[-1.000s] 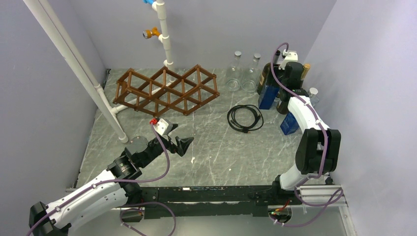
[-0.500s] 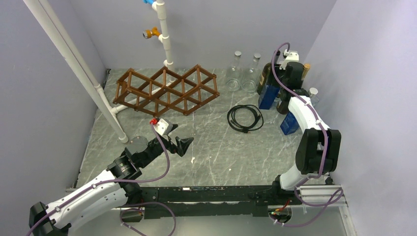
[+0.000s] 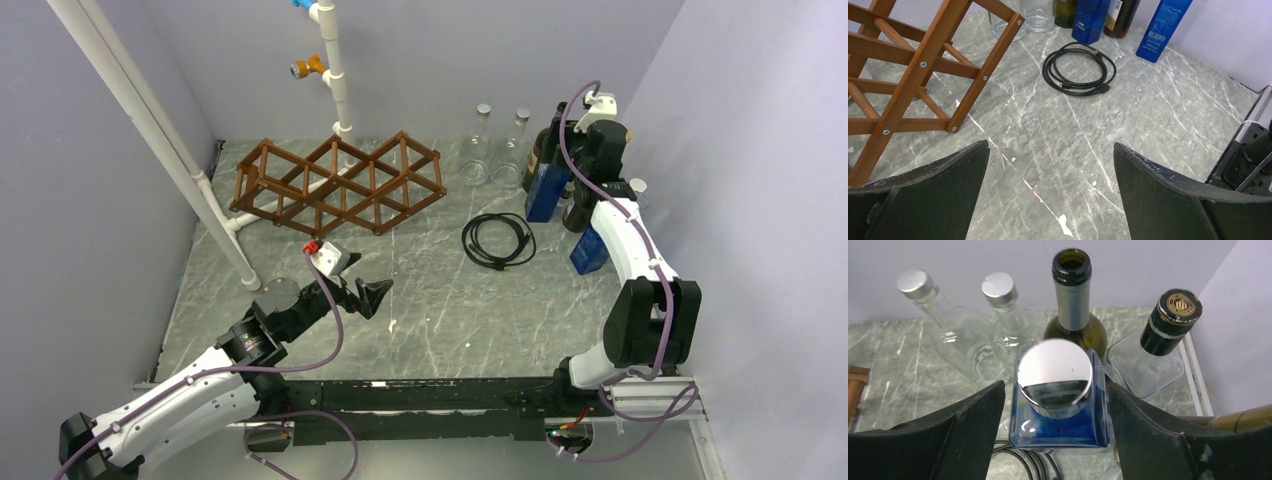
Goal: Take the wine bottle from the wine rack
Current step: Place the wine bottle at the center of the board, then reset both arms
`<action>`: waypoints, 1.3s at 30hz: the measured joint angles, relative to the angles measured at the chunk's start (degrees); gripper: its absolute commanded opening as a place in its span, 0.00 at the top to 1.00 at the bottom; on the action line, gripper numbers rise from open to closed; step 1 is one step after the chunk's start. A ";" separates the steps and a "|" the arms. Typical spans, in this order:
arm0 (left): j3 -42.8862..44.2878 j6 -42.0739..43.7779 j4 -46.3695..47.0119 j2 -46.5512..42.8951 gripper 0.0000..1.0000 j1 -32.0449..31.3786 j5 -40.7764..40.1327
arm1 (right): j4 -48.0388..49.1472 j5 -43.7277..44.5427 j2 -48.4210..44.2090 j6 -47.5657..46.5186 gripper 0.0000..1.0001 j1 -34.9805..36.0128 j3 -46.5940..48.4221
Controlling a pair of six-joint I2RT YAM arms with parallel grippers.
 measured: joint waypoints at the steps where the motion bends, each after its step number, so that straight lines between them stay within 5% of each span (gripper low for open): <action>1: 0.00 -0.02 -0.04 0.00 0.01 0.00 0.02 | 0.11 -0.13 -0.22 0.00 0.21 0.00 0.15; 14: 0.31 -0.46 -1.40 -0.46 0.00 0.11 0.31 | -3.23 -2.93 -2.71 -1.07 0.14 0.02 3.85; 22: 7.87 -1.20 -6.64 3.65 0.00 1.38 0.96 | -11.85 -8.26 -7.39 -7.67 0.02 0.00 9.57; 39: 19.06 -5.66 -16.59 6.58 0.01 22.14 9.14 | -30.95 -26.99 -22.84 -13.86 0.00 -0.35 10.82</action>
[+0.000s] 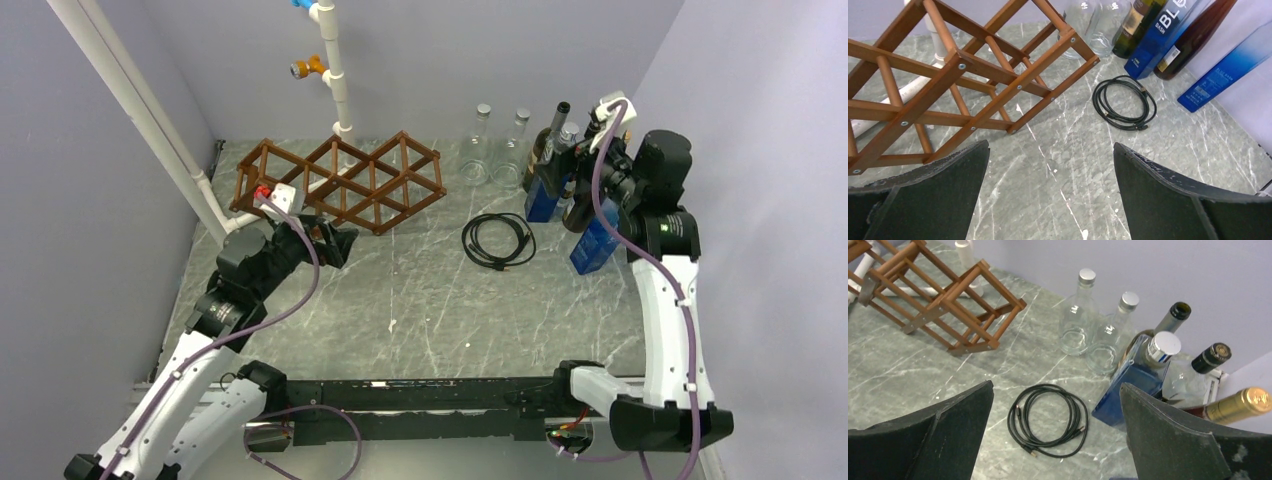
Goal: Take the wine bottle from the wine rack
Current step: Reset both arms
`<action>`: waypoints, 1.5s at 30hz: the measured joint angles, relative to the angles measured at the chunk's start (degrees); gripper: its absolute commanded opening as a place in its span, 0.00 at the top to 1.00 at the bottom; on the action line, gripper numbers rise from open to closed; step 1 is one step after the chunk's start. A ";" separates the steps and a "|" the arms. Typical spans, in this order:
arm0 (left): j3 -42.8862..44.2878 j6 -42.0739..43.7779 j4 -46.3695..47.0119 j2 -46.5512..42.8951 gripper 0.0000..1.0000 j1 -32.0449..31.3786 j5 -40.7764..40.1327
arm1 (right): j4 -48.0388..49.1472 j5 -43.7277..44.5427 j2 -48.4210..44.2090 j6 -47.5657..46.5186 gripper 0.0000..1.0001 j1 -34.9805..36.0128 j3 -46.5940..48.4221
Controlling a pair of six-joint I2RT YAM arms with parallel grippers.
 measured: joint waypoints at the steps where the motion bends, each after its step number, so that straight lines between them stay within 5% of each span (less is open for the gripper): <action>1: 0.63 -0.17 -0.55 0.11 0.01 0.85 0.37 | -0.74 -0.09 -1.03 -0.33 0.00 -0.22 -0.79; 45: 7.32 -6.25 -17.51 -9.49 0.01 4.85 4.85 | -7.65 3.06 -23.17 4.33 0.00 -6.43 -16.26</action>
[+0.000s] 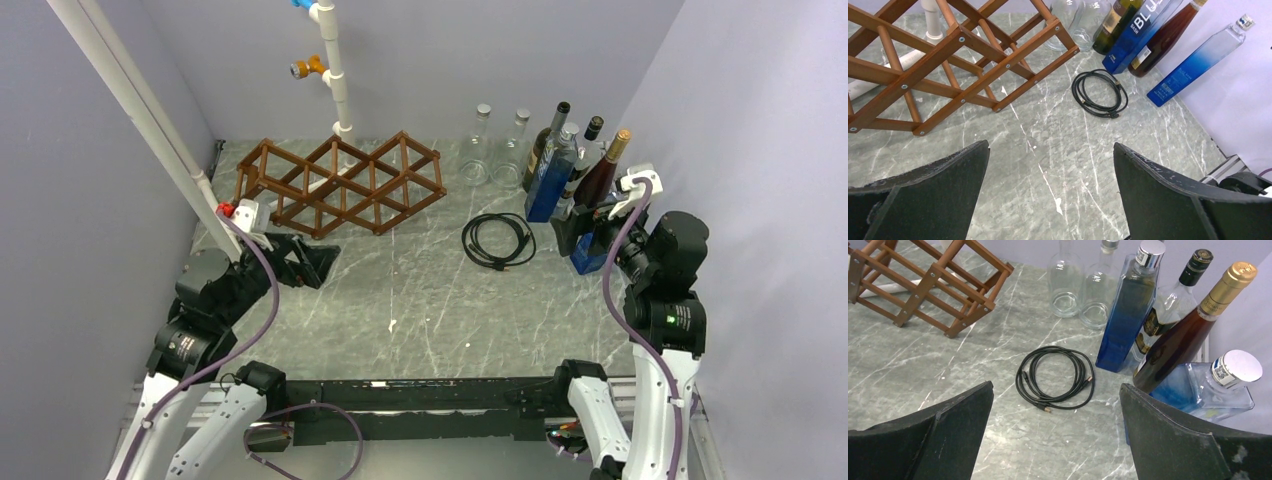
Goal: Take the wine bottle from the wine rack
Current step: Reset both arms
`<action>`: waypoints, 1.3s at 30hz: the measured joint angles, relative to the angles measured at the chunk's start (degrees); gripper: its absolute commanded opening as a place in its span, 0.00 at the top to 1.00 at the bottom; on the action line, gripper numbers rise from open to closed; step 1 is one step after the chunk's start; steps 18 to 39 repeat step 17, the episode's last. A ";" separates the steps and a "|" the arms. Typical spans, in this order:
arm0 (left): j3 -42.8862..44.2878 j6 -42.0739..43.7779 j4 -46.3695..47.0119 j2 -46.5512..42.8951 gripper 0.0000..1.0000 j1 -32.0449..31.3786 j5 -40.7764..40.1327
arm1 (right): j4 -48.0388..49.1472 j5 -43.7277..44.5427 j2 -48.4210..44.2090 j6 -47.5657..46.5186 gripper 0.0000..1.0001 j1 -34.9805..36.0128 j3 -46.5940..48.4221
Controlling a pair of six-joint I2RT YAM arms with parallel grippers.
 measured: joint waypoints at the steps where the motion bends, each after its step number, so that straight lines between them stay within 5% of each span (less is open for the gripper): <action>1: -0.26 0.22 0.02 -0.11 0.01 0.00 0.26 | 0.04 -0.09 -0.31 0.11 0.00 -0.15 -0.28; 39: -3.87 1.92 0.85 -2.69 0.01 0.00 1.25 | 0.33 -1.51 -1.53 1.20 0.00 -1.90 -1.51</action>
